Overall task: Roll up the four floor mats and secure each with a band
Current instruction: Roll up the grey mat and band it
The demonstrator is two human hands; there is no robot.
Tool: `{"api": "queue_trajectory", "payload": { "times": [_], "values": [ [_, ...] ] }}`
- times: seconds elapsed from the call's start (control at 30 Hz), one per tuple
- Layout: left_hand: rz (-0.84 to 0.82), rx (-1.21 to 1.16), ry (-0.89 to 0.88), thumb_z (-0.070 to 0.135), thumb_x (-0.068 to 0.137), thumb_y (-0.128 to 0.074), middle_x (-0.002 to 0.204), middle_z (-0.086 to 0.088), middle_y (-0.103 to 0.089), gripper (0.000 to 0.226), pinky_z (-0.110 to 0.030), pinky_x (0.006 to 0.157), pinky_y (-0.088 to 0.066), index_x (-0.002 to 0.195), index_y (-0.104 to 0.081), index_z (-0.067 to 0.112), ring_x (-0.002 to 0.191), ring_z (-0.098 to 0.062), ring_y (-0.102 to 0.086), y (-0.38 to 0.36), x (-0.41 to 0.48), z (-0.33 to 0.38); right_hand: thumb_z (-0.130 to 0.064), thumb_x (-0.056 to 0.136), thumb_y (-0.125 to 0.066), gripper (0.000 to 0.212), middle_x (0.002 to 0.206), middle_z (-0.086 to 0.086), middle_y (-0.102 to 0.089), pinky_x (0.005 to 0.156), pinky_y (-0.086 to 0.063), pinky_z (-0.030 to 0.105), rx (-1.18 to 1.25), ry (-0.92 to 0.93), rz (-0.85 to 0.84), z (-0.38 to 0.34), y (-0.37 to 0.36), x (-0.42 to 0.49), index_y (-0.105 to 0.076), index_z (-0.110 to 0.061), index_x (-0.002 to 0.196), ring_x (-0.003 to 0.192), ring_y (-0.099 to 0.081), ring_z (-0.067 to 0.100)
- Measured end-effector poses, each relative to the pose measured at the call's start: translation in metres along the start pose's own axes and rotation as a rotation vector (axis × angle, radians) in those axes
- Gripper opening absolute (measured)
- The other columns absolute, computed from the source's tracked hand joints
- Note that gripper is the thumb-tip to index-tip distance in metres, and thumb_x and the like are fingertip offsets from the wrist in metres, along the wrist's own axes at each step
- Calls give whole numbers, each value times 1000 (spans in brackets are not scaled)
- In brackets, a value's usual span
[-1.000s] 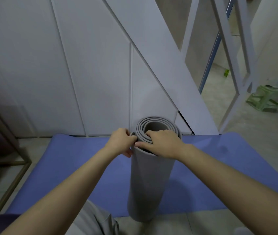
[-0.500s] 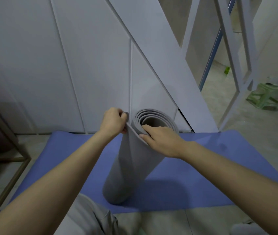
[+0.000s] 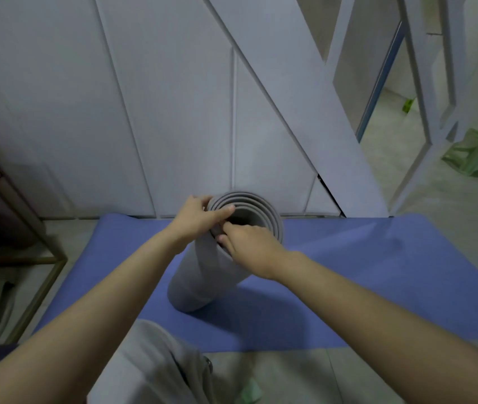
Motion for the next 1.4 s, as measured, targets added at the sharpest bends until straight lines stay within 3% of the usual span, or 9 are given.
{"api": "queue_trajectory", "payload": {
  "times": [0.13,0.27,0.43,0.57,0.67,0.8,1.03,1.23,1.4],
  "values": [
    [28,-18,74,31,100,-43,111,0,-54,34,-22,62,-41,130,-39,16,91,-14,-50,2,2,-11,-27,103,-31,25,101,10,-62,69,-39,38,-47,84,1,-3,12,9,-48,-11,96,81,-52,26],
    [9,44,101,36,101,-39,125,-5,-52,42,-29,70,-43,137,-35,15,102,-17,-50,10,7,-20,-27,101,-37,32,127,4,-57,101,-34,38,-124,113,207,5,26,12,-55,-14,124,119,-47,24],
    [-7,42,98,35,101,-39,121,-7,-54,41,-20,58,-40,137,-36,16,95,-17,-52,16,7,-17,-30,92,-58,90,156,20,4,114,-22,49,75,-367,57,52,7,13,7,-7,149,142,-13,41],
    [-11,79,137,30,94,-57,113,-4,-59,38,-38,72,-51,128,-44,21,98,-23,-58,24,1,-26,-15,87,-60,58,118,24,-53,76,-49,41,390,-522,78,71,0,14,-25,0,131,104,-56,39],
    [-17,138,168,18,87,-64,103,-6,-62,33,-46,74,-55,117,-50,17,91,-23,-61,33,-4,-29,-8,87,-53,36,82,10,-49,64,-39,32,363,-442,43,63,6,19,-32,-3,116,86,-53,29],
    [8,127,156,11,89,-58,94,-8,-62,16,-35,57,-57,106,-58,10,78,-19,-60,57,-3,-19,-10,86,-54,32,89,12,-55,51,-47,29,324,-336,-2,48,33,39,-36,-9,112,70,-58,26],
    [42,103,235,15,91,-51,103,-7,-54,30,-42,71,-56,120,-42,16,95,-26,-55,56,1,-35,-6,83,-56,63,138,16,-37,90,-45,36,152,-245,-42,31,35,64,-27,-5,139,117,-50,34],
    [104,476,-21,27,89,-64,136,-11,-48,75,-30,91,-40,149,-20,25,118,-29,-52,53,22,-15,-15,82,-63,50,111,13,-57,77,-47,35,158,-231,-129,29,26,68,-36,-10,124,96,-56,31],
    [14,590,-31,21,94,-56,127,-8,-58,48,-34,85,-43,137,-36,24,110,-29,-55,47,30,-14,-21,81,-65,55,118,9,-56,83,-46,33,489,-385,136,53,31,47,-38,-12,128,100,-55,25]
  ]
}}
Point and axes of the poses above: each hand's wrist, its own x-axis towards the middle knuckle, its own y-axis out of the back of the hand, z = x × y, the point moved 8 cm from there along x, towards the middle knuckle
